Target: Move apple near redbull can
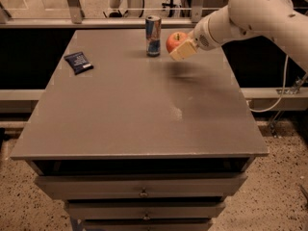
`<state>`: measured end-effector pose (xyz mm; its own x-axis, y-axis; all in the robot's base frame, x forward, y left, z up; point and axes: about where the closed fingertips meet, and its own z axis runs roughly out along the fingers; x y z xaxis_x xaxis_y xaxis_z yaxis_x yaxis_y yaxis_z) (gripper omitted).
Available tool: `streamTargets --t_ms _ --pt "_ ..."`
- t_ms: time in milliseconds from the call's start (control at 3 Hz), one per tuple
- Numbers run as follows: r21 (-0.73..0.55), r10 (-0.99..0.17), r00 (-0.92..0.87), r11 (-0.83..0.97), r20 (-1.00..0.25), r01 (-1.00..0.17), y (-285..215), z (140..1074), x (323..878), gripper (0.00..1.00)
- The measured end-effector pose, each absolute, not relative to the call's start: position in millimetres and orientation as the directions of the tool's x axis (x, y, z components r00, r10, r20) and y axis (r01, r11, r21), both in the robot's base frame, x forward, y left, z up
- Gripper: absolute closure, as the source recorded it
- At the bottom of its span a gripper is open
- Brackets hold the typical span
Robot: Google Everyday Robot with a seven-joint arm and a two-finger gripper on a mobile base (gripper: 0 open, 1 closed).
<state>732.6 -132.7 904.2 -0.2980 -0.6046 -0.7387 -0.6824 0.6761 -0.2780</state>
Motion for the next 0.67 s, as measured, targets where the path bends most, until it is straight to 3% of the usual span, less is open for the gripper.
streamTargets --t_ms 333,667 --pt "-0.267 -0.604 -0.321 0.684 -0.729 -0.679 -139 894 751 1.0" --pt "-0.232 -0.594 -0.337 0.679 -0.73 -0.697 -134 882 762 0.88"
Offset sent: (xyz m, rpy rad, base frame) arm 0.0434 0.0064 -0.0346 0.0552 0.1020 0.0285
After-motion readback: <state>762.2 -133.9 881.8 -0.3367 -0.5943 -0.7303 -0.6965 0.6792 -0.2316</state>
